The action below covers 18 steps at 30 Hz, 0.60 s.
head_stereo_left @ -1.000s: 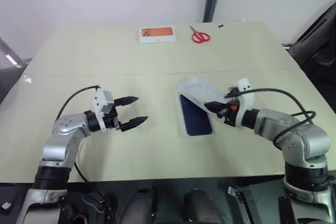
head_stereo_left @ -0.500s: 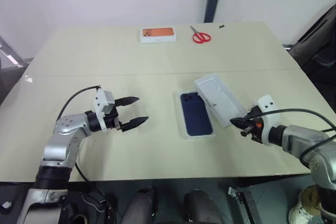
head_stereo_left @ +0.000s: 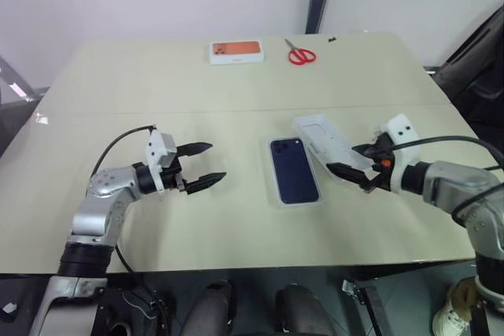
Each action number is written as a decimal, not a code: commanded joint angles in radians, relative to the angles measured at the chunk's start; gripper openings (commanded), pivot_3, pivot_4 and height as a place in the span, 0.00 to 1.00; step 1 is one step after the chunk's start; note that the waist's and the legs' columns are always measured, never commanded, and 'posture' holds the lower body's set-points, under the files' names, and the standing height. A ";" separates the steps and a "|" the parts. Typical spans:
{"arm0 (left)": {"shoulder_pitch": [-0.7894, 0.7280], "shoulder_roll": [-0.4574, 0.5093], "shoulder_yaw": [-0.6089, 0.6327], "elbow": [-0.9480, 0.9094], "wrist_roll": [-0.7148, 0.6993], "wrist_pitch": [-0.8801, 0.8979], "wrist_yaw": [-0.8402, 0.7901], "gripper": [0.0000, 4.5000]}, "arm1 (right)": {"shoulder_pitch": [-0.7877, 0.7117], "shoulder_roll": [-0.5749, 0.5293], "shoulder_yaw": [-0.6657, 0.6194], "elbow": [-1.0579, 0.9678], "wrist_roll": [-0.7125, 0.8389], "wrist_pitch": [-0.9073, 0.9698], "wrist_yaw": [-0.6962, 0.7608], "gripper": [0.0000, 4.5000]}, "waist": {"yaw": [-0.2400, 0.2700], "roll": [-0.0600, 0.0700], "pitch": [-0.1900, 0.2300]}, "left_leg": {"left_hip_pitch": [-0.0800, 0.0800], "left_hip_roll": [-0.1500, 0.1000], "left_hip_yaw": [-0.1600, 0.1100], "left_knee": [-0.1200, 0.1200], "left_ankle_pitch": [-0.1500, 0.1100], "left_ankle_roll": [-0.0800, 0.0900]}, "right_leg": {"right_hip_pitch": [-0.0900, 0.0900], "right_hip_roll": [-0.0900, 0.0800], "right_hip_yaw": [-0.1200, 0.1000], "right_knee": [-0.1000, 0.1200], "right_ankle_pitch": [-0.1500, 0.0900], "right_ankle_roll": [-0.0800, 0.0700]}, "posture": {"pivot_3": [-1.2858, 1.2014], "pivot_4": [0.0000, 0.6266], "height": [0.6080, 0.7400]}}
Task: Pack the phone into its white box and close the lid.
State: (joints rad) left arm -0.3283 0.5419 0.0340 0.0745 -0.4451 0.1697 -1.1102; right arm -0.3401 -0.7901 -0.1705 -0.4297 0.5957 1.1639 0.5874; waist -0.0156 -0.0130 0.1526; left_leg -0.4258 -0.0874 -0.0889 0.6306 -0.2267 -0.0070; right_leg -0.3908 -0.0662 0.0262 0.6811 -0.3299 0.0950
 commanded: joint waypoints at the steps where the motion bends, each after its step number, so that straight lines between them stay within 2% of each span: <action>1: 0.000 0.001 0.005 -0.033 -0.003 -0.012 0.000 0.98 | -0.087 -0.008 0.047 0.021 0.030 0.107 -0.002 0.99 | 0.001 0.000 0.000 | 0.000 0.000 0.000 0.000 0.000 0.000 | 0.000 0.000 0.000 0.000 0.000 0.000 | 0.52 0.24 0.95; 8: -0.002 -0.012 -0.008 -0.037 0.004 -0.022 0.012 0.98 | -0.271 -0.008 0.176 0.188 0.036 0.251 0.041 0.99 | 0.006 0.000 0.000 | 0.000 0.000 0.000 0.001 0.000 0.000 | 0.000 0.000 0.000 0.000 0.000 0.000 | 0.52 0.24 0.95; 14: 0.033 -0.028 -0.006 -0.081 0.001 -0.016 0.042 0.98 | -0.348 -0.058 0.345 0.295 -0.013 0.230 0.114 0.99 | 0.002 0.000 0.000 | -0.001 0.000 0.000 0.000 0.000 0.000 | -0.001 -0.001 0.000 0.000 0.000 0.000 | 0.52 0.24 0.95; 18: 0.057 -0.037 -0.007 -0.109 0.001 -0.012 0.068 0.98 | -0.377 -0.073 0.399 0.346 -0.037 0.203 0.159 0.99 | 0.003 0.000 0.000 | -0.001 0.000 0.000 0.000 0.000 0.000 | 0.000 -0.001 0.000 0.000 0.000 0.000 | 0.52 0.24 0.95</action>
State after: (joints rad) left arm -0.2751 0.5075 0.0168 0.0070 -0.4408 0.1670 -1.0568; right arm -0.6931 -0.8515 0.2218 -0.0923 0.5672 1.3832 0.7218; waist -0.0129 -0.0130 0.1527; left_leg -0.4264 -0.0876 -0.0886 0.6310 -0.2268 -0.0069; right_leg -0.3913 -0.0667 0.0261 0.6808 -0.3299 0.0949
